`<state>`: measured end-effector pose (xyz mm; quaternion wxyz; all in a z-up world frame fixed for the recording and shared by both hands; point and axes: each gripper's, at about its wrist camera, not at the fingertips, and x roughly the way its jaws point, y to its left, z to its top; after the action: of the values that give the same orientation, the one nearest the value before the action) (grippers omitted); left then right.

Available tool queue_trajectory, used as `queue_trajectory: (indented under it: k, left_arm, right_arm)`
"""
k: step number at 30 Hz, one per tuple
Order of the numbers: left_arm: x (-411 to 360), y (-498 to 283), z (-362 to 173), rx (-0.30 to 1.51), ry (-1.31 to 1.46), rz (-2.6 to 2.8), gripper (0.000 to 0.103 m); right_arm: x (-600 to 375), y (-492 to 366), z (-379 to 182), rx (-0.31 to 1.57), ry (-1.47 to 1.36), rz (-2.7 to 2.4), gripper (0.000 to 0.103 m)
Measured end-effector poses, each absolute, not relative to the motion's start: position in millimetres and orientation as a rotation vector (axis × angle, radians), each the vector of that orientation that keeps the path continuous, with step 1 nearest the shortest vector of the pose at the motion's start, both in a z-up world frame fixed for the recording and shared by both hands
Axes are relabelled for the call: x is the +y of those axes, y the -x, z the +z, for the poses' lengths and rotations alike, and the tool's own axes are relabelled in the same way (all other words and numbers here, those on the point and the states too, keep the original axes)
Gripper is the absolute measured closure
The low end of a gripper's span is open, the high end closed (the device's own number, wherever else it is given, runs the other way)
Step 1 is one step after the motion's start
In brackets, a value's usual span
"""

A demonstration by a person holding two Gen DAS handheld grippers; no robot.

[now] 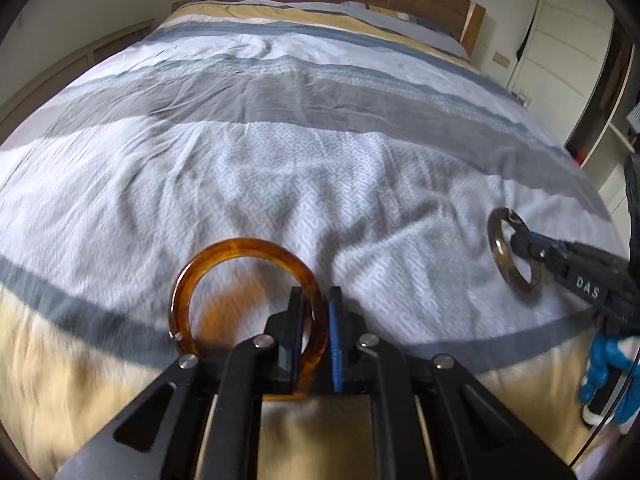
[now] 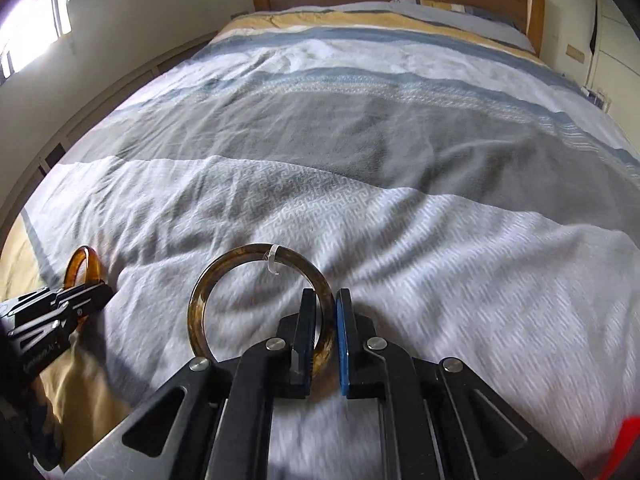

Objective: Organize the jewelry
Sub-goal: 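Grasp the amber bangle with the left tool while the right tool grasps the brown horn bangle, then carry both bangles into the red box and open both tools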

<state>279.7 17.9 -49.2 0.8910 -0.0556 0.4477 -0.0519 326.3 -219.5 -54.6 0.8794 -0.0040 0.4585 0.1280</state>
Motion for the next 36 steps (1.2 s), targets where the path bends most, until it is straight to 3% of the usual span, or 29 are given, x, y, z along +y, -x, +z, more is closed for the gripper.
queue_trajectory:
  k: [19,36]
  left_arm:
    - [-4.4,-152.0,16.7,0.848,0.132,-0.181,0.094]
    - [-127.0,-87.8,95.5,0.724,0.033,-0.390,0.094]
  right_arm:
    - [-303.5,-159.6,46.0,0.832,0.059,0.182,0.093]
    - [-453.2,-33.7,98.8,0.752,0.006,-0.059,0.093]
